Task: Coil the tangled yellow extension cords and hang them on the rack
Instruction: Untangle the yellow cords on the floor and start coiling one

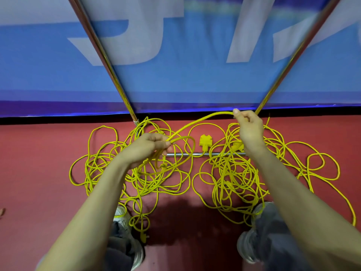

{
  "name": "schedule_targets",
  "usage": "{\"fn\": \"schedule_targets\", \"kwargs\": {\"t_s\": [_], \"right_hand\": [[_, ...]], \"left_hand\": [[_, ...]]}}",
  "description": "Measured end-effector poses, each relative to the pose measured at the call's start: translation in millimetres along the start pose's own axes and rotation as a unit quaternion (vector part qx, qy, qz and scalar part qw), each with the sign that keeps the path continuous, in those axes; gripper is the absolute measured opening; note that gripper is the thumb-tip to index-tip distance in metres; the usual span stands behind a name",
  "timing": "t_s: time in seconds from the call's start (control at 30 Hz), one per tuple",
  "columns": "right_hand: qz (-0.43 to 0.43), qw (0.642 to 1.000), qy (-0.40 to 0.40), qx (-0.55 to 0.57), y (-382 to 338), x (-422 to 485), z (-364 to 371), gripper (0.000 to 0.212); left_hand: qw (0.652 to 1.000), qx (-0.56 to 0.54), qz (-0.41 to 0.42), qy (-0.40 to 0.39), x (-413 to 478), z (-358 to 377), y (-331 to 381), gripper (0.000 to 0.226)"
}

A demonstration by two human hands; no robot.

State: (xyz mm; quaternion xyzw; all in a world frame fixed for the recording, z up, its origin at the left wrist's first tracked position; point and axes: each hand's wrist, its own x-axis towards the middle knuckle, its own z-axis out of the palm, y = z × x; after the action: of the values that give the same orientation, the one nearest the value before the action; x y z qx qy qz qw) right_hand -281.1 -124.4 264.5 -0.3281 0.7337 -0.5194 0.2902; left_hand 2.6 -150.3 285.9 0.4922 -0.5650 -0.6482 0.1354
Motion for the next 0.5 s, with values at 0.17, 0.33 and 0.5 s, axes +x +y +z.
{"fn": "schedule_targets", "kwargs": {"t_s": [0.17, 0.33, 0.5], "right_hand": [[-0.009, 0.97, -0.161, -0.181, 9, -7, 6, 0.022], [-0.062, 0.953, -0.266, -0.128, 4, -31, 22, 0.061], [-0.067, 0.955, -0.284, -0.055, -10, -45, 33, 0.051]], "left_hand": [[0.991, -0.134, 0.013, 0.019, -1, -1, 8, 0.021], [0.981, -0.191, 0.015, -0.041, -4, 0, 12, 0.019], [0.986, -0.157, 0.0, -0.052, -2, 5, 10, 0.028]]}}
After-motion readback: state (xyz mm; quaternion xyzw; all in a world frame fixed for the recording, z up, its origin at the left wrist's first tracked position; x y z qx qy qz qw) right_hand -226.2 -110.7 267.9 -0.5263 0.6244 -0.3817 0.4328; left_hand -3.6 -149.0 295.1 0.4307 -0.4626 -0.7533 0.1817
